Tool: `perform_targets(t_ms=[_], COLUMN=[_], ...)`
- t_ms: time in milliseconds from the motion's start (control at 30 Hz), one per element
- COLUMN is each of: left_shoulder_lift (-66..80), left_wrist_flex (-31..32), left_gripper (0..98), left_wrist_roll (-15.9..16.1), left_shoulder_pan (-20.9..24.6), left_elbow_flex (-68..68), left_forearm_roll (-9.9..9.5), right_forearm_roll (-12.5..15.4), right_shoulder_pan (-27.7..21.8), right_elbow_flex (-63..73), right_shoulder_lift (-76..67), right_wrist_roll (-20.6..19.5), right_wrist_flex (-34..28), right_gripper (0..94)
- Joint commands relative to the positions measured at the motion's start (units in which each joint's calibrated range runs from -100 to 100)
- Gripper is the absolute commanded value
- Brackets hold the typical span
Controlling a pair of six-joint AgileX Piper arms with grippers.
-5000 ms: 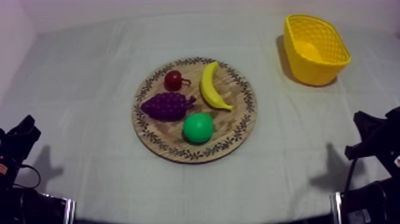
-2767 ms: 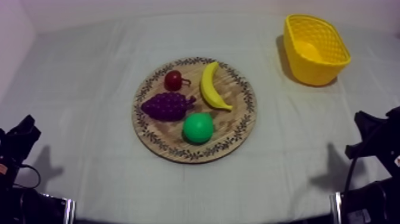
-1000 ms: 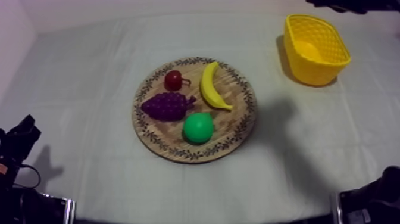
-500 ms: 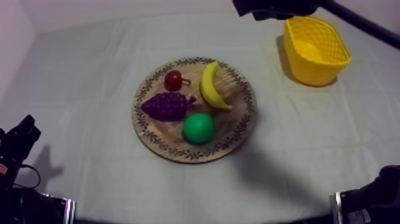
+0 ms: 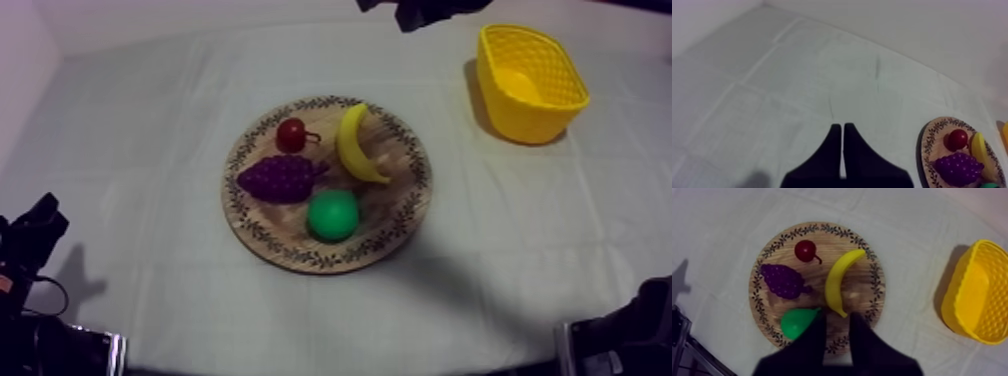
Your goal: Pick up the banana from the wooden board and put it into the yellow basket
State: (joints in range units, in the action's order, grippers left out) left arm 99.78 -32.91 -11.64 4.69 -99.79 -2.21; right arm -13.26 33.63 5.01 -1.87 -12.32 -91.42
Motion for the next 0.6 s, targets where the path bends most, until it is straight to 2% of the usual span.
perform_targets(t_ms=[0, 67, 167, 267, 400, 567], left_shoulder_lift=[0.0, 0.0, 0.0, 0.0, 0.0, 0.0], left_wrist_flex=[0.0, 0.0, 0.0, 0.0, 0.0, 0.0], left_gripper=[0.1, 0.1, 0.1, 0.1, 0.1, 0.1], left_wrist_roll=[0.0, 0.0, 0.0, 0.0, 0.0, 0.0], left_shoulder_pan=[0.0, 0.0, 0.0, 0.0, 0.0, 0.0], left_elbow_flex=[0.0, 0.0, 0.0, 0.0, 0.0, 0.0], left_forearm_roll=[0.03, 0.03, 0.03, 0.03, 0.03, 0.03], right_forearm_roll=[0.4, 0.8, 1.0, 1.2, 1.5, 2.6], right_shoulder_pan=[0.0, 0.0, 0.1, 0.1, -0.2, -1.2], right_elbow_flex=[0.2, 0.5, 0.8, 1.1, 0.8, -1.8], right_shoulder_lift=[0.2, 0.5, 0.9, 1.0, 1.6, 3.5], right_wrist_roll=[0.1, 0.1, -0.1, -0.2, 0.1, 0.3], right_wrist_flex=[-1.2, -2.0, -2.6, -2.8, -2.1, 1.3], right_gripper=[37.1, 49.2, 61.8, 69.9, 72.9, 70.5])
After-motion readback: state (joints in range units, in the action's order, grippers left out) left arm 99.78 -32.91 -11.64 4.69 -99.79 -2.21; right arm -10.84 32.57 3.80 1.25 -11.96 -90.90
